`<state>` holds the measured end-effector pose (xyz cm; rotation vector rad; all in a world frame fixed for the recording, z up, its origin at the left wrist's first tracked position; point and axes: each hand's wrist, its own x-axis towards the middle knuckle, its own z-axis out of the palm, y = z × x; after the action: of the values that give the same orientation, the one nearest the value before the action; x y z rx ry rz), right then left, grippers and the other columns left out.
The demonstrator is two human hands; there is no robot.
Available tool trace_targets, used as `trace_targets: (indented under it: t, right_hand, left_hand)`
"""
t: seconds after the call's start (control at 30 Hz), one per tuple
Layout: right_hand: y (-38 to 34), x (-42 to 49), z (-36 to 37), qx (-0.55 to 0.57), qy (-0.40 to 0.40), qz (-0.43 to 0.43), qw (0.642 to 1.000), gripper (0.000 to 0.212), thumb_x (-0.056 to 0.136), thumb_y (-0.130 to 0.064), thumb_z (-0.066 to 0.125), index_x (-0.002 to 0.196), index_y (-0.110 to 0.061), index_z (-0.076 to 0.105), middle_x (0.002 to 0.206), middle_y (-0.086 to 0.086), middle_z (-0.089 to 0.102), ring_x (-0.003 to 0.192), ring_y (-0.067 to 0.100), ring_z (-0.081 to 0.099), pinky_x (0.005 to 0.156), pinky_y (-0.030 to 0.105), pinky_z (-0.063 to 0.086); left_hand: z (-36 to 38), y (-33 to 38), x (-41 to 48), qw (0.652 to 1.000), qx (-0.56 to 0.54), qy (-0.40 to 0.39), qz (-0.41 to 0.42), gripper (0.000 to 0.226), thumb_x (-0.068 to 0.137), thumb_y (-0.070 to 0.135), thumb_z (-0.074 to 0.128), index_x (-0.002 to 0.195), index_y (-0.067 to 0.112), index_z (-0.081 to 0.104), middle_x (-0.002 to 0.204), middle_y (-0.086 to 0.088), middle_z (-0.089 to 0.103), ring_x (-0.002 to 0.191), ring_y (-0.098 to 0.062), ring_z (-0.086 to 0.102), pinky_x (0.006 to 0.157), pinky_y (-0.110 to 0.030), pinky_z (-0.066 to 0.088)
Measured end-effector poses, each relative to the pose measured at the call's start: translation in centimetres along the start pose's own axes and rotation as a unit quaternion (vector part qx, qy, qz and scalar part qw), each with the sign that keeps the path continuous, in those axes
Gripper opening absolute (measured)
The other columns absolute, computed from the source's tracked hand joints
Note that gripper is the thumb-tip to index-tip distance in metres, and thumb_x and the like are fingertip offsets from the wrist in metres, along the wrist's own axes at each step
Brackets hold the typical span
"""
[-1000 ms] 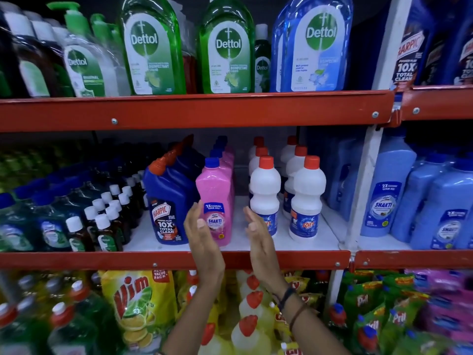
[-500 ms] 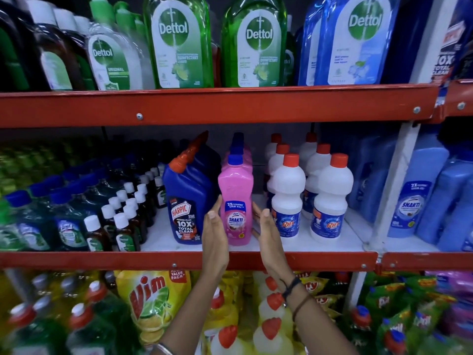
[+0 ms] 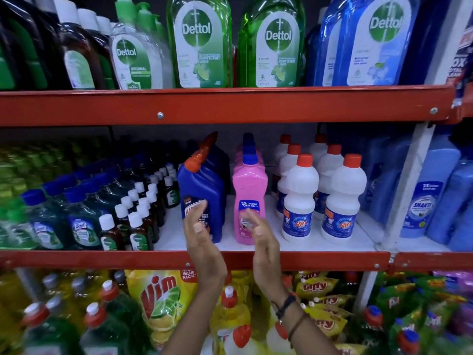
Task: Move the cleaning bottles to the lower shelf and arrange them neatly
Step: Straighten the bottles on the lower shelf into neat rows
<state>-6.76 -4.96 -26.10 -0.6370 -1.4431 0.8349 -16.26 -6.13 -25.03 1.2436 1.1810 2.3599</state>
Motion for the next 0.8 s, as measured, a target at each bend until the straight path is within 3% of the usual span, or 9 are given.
trace_targets:
  t: [0.07,0.13,0.2,0.27,0.33,0.4,0.6,0.8]
  right_hand:
    - [0.4,0.2,1.9,-0.014,-0.066,0.044,0.997,0.061,0.082,-0.073,0.030,0.131,-0.040,0.046,0.143,-0.011,0.046,0.134,0.003,0.038,0.111,0.027,0.034]
    - [0.5,0.7,3.6,-0.021,-0.105,0.097,0.990,0.061,0.078,-0.078,0.026,0.133,-0.053,0.031,0.153,-0.012,0.031,0.140,0.001,0.026,0.117,0.034,0.026]
    - [0.6,1.5,4.7,-0.017,-0.104,0.140,0.985,0.075,0.075,-0.080,0.023,0.141,-0.045,0.019,0.158,-0.013,0.018,0.141,0.000,0.018,0.118,0.033,0.019]
    - [0.6,2.2,5.4,-0.002,-0.090,0.161,0.983,0.086,0.072,-0.082,0.023,0.145,-0.038,0.012,0.154,-0.018,0.014,0.143,0.002,0.014,0.119,0.034,0.016]
    - [0.7,2.7,5.8,0.014,-0.090,0.171,0.981,0.098,0.065,-0.089,0.025,0.146,-0.035,0.013,0.149,-0.022,0.016,0.144,0.003,0.015,0.120,0.036,0.017]
    - [0.8,2.8,5.9,0.017,-0.093,0.177,0.980,0.103,0.062,-0.091,0.026,0.147,-0.033,0.017,0.151,-0.019,0.019,0.142,0.003,0.019,0.119,0.037,0.020]
    - [0.7,2.6,5.9,0.041,-0.075,0.182,0.979,0.092,0.070,-0.082,0.027,0.145,-0.030,0.025,0.155,-0.008,0.029,0.139,0.006,0.028,0.117,0.038,0.027]
    - [0.9,2.7,5.6,0.038,-0.078,0.188,0.978,0.098,0.063,-0.089,0.030,0.143,-0.034,0.029,0.152,-0.010,0.032,0.138,0.007,0.031,0.116,0.038,0.029]
  left_hand:
    - [-1.4,-0.5,1.7,0.999,0.030,0.026,0.001,0.048,0.088,0.076,0.022,0.122,0.053,0.047,0.137,0.007,0.048,0.132,-0.015,0.042,0.109,-0.047,0.038]
    - [-2.8,-1.0,3.5,0.998,0.048,0.003,-0.039,0.054,0.081,0.084,0.020,0.125,0.060,0.041,0.147,0.002,0.038,0.136,-0.016,0.037,0.111,-0.051,0.036]
    - [-3.9,-1.9,4.8,0.994,0.041,-0.053,-0.085,0.064,0.073,0.092,0.021,0.128,0.062,0.037,0.149,0.008,0.037,0.136,-0.011,0.039,0.111,-0.051,0.037]
    - [-4.3,-1.9,5.4,0.987,0.044,-0.112,-0.104,0.070,0.067,0.096,0.021,0.129,0.064,0.032,0.144,0.027,0.035,0.131,0.006,0.038,0.112,-0.042,0.036]
    - [-4.4,-1.7,5.4,0.982,0.078,-0.138,-0.103,0.074,0.064,0.097,0.016,0.130,0.065,0.026,0.141,0.038,0.023,0.132,0.011,0.026,0.115,-0.036,0.026]
    - [-4.5,-1.6,5.2,0.981,0.091,-0.141,-0.102,0.071,0.066,0.096,0.011,0.130,0.067,0.024,0.145,0.030,0.020,0.137,0.002,0.020,0.117,-0.039,0.021]
    - [-4.7,-1.2,5.4,0.979,0.107,-0.138,-0.102,0.064,0.067,0.095,0.010,0.125,0.072,0.024,0.152,0.016,0.025,0.141,-0.010,0.027,0.117,-0.050,0.028]
    - [-4.5,-0.9,5.3,0.978,0.132,-0.122,-0.104,0.068,0.066,0.095,0.008,0.127,0.068,0.023,0.156,0.004,0.030,0.141,-0.017,0.032,0.114,-0.051,0.032]
